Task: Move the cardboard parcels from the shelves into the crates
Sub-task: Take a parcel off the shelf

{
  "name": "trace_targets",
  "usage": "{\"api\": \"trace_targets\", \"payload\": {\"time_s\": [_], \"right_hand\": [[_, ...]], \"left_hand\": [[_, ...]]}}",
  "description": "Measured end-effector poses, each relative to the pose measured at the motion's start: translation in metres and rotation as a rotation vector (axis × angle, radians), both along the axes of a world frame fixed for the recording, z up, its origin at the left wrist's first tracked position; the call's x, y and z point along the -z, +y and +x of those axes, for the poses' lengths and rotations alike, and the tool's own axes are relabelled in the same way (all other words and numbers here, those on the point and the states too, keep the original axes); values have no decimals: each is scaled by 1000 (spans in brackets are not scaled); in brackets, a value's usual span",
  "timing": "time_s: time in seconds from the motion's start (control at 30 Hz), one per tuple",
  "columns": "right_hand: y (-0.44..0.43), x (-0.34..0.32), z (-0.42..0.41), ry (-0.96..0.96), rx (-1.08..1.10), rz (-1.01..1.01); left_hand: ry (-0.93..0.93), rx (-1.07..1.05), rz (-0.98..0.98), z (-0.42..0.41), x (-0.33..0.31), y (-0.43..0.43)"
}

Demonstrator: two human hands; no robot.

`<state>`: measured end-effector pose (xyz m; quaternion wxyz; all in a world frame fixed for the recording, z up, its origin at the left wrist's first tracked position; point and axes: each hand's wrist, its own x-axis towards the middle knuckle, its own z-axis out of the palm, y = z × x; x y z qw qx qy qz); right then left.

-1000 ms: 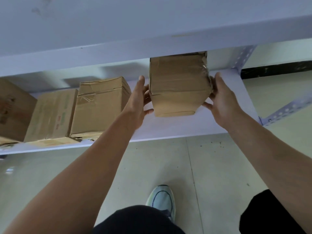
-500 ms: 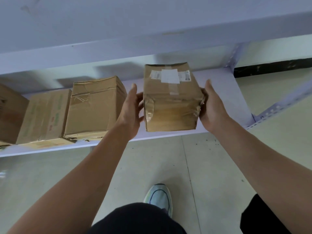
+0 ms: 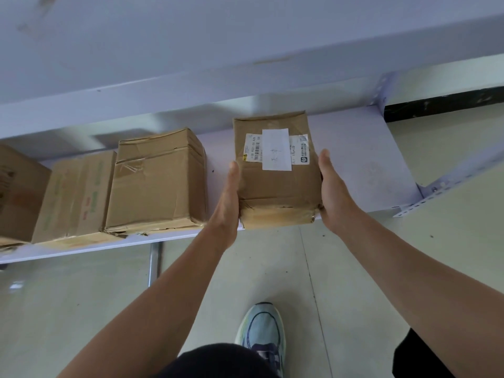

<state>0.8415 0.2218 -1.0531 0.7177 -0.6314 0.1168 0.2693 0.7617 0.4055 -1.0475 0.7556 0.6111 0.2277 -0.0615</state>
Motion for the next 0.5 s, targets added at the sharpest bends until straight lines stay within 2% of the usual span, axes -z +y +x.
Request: {"api": "trace_targets", "payload": {"time_s": [0.27,0.5], "right_hand": [[-2,-9,-8,-232,-56,78],[-10,-58,-48,-157,-39,70]], "left_hand": [[-147,-34,82,-5,-13,-3],[-40,-67,-8,-39,-62,-13]]}}
